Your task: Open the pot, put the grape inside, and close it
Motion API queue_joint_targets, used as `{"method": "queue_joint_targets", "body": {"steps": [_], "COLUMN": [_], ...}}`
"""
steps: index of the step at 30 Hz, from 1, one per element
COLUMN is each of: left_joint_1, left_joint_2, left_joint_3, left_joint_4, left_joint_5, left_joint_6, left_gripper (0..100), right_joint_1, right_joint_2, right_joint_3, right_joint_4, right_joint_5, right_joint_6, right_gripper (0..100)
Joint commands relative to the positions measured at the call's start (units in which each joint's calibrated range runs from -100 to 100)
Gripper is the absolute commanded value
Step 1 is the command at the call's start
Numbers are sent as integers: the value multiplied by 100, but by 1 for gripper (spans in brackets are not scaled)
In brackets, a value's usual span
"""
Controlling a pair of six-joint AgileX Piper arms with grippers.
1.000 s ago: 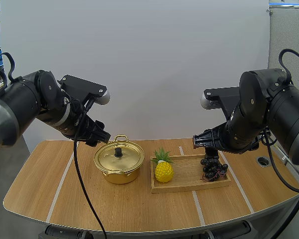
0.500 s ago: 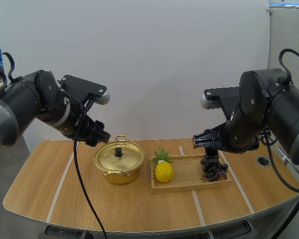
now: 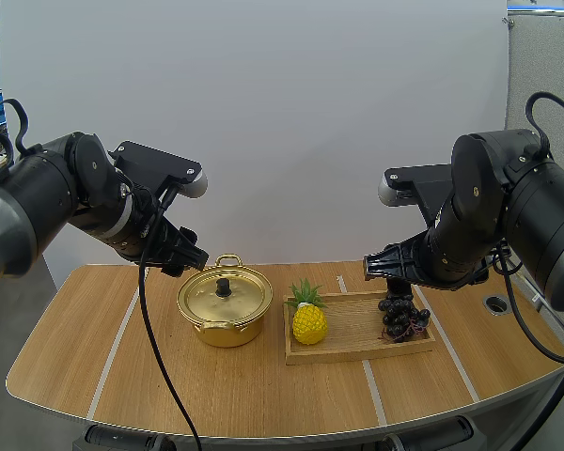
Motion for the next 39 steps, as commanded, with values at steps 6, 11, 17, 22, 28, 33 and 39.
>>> {"method": "queue_joint_targets", "body": {"steps": [6, 11, 17, 22, 28, 33, 39], "left_joint_1": [12, 12, 12, 12, 12, 12, 12], "left_joint_2": [13, 13, 13, 13, 13, 13, 13], "left_joint_3": [-24, -24, -24, -24, -24, -24, -24], "left_joint_4": [-42, -42, -42, -42, -42, -42, -42], "left_joint_5": [-139, -139, -139, -139, -139, -139, -139], "left_joint_6": [18, 18, 18, 18, 18, 18, 18], "left_gripper": [100, 100, 100, 100, 100, 100, 100], "right_joint_1": [-28, -28, -28, -28, -28, -28, -28], "right_joint_2": [2, 2, 2, 2, 2, 2, 2], "right_joint_3": [-37, -37, -37, -37, -37, -37, -37], "right_joint_4": [634, -101, -442, -412, -400, -400, -400], "right_joint_5": [64, 64, 64, 64, 64, 64, 64], "right_joint_6": [-375, 24, 102, 102, 102, 102, 102], "right_gripper": [100, 100, 100, 100, 100, 100, 100]}}
